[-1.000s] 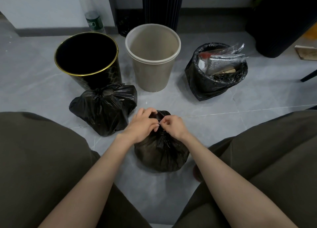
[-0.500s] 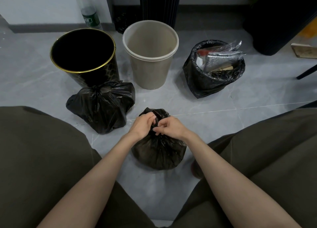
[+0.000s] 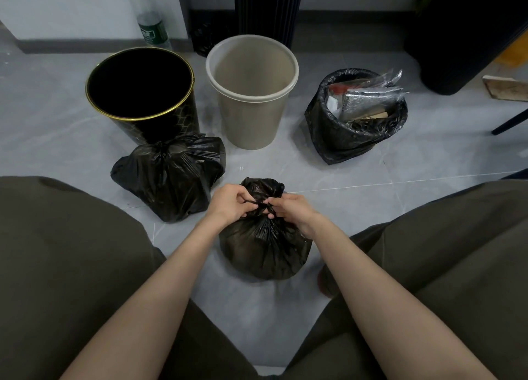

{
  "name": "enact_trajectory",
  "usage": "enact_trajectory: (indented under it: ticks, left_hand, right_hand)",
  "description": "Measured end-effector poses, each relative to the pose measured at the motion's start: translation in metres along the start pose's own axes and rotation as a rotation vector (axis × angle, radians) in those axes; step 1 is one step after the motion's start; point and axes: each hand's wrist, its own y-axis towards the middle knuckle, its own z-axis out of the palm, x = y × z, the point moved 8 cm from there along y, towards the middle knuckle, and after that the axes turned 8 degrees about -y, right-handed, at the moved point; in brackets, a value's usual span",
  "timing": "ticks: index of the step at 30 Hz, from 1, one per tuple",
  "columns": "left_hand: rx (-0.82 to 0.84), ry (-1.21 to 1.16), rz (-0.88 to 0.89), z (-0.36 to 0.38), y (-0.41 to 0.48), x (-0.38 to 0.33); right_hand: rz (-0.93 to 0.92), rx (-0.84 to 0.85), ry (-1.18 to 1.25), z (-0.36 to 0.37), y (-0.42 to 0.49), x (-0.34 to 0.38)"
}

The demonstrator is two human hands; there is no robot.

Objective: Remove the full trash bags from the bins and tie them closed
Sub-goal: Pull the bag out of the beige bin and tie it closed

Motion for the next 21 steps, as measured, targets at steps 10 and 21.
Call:
enact_trajectory:
  ticks: [10,21]
  left_hand:
    - [0.182,0.012,-0.166,0.003,-0.003,0.015]
    - [0.304,-0.006,-0.248,0.026,-0.016,0.009]
  right_hand:
    - [0.281,0.152,0.182,0.006,0.003,-0.024]
    - [0.113,0.110,0.080,0.004,0.007,-0.013]
